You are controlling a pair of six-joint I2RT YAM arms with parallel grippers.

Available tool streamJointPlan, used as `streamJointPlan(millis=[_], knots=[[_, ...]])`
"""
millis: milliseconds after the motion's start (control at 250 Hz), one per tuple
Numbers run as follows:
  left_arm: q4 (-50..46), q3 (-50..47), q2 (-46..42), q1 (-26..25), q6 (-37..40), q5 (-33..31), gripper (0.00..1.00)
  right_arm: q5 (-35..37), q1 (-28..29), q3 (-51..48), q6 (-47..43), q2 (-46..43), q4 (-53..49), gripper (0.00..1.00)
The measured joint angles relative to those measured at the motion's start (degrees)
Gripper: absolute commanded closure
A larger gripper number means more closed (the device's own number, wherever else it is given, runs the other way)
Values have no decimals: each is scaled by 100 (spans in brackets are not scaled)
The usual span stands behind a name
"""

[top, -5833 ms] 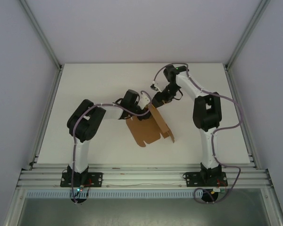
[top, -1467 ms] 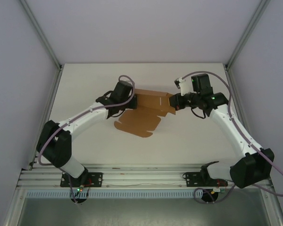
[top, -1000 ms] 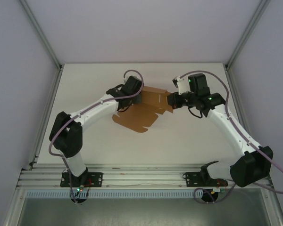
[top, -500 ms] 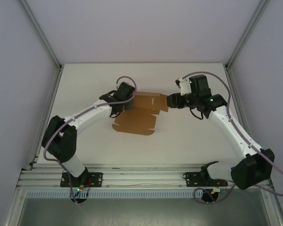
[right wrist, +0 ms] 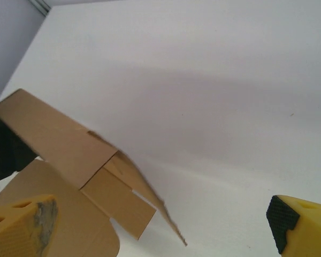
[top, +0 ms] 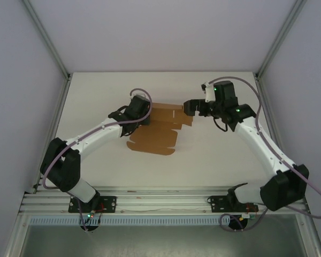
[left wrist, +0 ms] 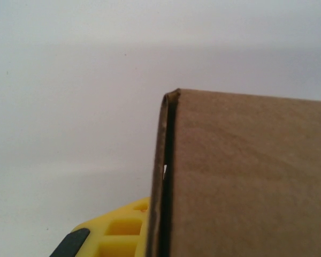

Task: Assemble paper box

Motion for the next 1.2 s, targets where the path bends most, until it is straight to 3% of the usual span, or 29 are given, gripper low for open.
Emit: streamJointPlan(millis=[292, 568, 759, 991, 1199], knots=[[181, -133, -13, -26, 68, 26, 100, -118, 48, 120, -74, 708, -28, 0], [273, -133, -13, -61, 144, 116, 100, -46, 511, 166, -229, 815, -7, 0], [299, -131, -13, -44, -24, 105, 100, 824, 726, -55, 302, 739, 723, 0], [535, -131, -13, -63, -310, 280, 100, 2151, 1104, -1906, 1700, -90, 3071, 0], [721, -122, -13, -63, -459, 299, 100, 2573, 1384, -1633, 1735, -111, 3351, 0]])
